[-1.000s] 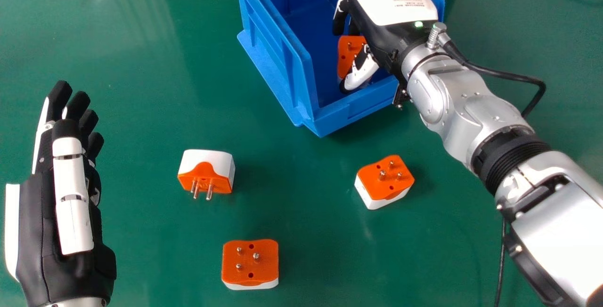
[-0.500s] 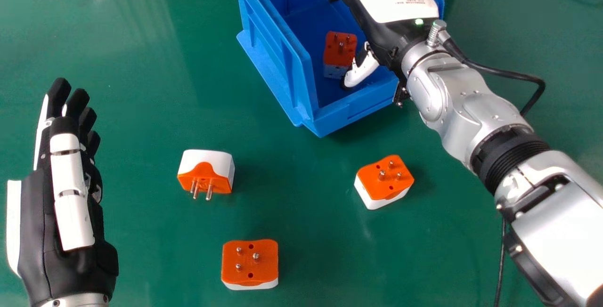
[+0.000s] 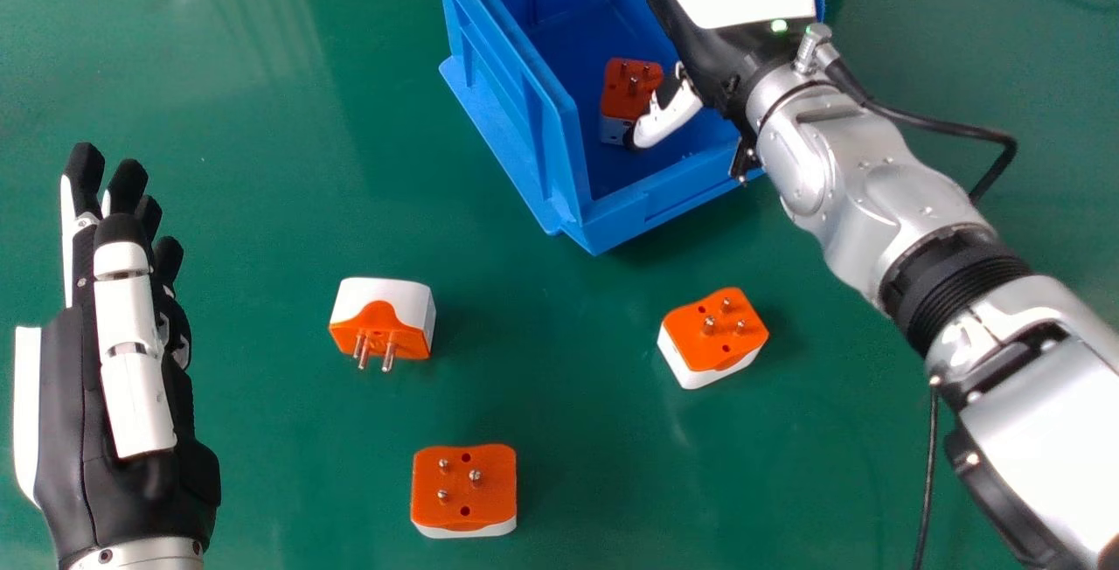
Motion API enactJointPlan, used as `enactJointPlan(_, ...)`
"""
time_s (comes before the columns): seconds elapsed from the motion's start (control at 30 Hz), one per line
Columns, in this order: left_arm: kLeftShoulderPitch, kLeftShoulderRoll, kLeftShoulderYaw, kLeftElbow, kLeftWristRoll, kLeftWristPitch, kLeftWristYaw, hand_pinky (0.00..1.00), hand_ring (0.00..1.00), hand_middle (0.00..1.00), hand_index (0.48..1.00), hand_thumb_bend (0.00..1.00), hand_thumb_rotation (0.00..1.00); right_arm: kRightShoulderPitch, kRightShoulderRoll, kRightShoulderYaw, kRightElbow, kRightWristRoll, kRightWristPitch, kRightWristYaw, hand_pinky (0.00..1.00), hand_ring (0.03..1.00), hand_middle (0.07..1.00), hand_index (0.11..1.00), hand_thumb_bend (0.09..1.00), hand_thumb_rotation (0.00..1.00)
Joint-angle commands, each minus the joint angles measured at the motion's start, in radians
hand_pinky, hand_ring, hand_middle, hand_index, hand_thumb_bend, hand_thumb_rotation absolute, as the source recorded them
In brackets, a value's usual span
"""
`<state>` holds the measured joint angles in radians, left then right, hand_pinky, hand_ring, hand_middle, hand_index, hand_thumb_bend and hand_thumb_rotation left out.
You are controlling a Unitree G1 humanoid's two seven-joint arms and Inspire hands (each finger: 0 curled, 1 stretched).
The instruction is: Pick all objects and put in blue box
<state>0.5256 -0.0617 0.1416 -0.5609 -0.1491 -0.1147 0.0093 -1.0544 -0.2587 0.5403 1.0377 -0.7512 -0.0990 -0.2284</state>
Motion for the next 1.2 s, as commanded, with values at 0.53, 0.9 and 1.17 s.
enactJointPlan(0.53,0.022,0.012,-0.005,-0.029,0.026,-0.004,-0.014,1.0,1.0,1.0,1.0,0.09,1.0,0.499,-0.316,-0.275,-1.006,0.025,-0.009,0.116,0.64,0.809,0.851,0.827,0.67,0.21)
enactJointPlan(0.9,0.007,0.014,-0.011,0.006,0.027,-0.026,-0.03,1.0,1.0,1.0,1.0,0.04,1.0,0.982,-0.287,-0.473,-1.412,0.019,-0.053,0.064,0.62,0.794,0.841,0.827,0.601,0.32)
enactJointPlan(1.17,-0.011,0.013,-0.009,0.036,0.036,-0.046,-0.027,1.0,1.0,1.0,1.0,0.01,1.0,1.233,-0.153,-0.49,-1.484,0.008,-0.135,-0.062,0.6,0.776,0.822,0.804,0.61,0.31)
